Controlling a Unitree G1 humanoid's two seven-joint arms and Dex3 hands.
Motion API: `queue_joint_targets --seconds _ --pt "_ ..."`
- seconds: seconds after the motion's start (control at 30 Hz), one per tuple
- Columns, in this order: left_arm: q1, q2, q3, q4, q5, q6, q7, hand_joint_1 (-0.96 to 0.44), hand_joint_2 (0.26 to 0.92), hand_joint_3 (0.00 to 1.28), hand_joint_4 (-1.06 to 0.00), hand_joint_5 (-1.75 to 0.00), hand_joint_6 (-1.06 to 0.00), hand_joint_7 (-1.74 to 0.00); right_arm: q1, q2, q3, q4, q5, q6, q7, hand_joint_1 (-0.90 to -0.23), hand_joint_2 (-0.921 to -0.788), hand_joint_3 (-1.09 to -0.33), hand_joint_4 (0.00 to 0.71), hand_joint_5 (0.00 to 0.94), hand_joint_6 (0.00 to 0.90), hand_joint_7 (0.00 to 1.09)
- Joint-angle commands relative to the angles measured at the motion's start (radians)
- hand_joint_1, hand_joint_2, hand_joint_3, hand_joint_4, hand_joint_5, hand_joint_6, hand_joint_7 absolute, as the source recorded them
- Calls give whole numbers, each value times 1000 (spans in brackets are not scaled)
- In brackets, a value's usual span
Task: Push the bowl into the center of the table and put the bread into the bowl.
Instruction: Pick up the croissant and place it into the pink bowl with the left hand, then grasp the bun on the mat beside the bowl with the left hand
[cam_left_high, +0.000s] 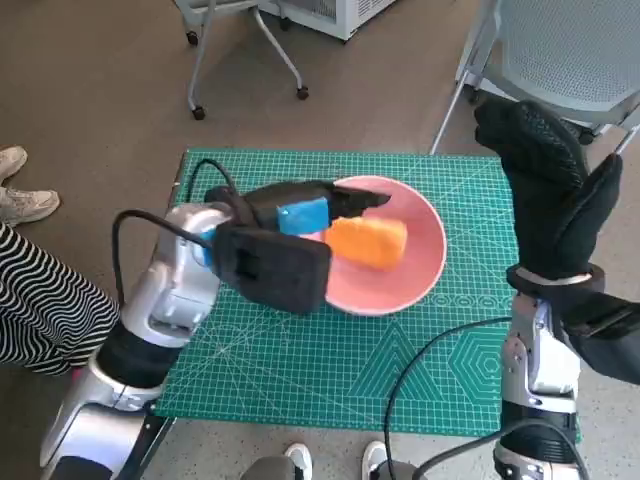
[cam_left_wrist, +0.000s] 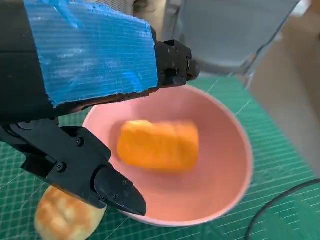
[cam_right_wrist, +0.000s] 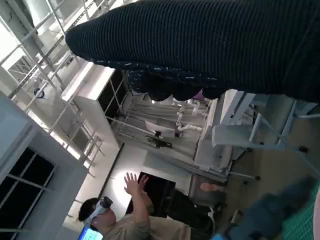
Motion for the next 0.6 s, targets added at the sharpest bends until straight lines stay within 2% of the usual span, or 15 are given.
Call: queue_joint_targets --seconds 0.03,0.17,0.27,0.6 --pt "36 39 80 -41 -78 -51 7 -351 727 4 1 1 -28 -27 17 0 3 7 -10 15 -7 -673 -921 -650 168 0 23 605" --pt "83 68 155 -74 -136 -79 29 -327 727 3 1 1 -39 -31 19 -1 3 5 -3 18 -5 -672 -921 -650 168 0 23 605" --pt "124 92 203 -123 -161 -60 40 -302 728 3 1 1 -47 -34 20 -1 3 8 -3 16 -3 -668 -921 -650 168 0 23 605" --pt "241 131 292 -211 -175 -23 104 -250 728 2 1 1 -57 -40 14 -3 1 18 11 15 9 -664 -921 -649 168 0 24 605"
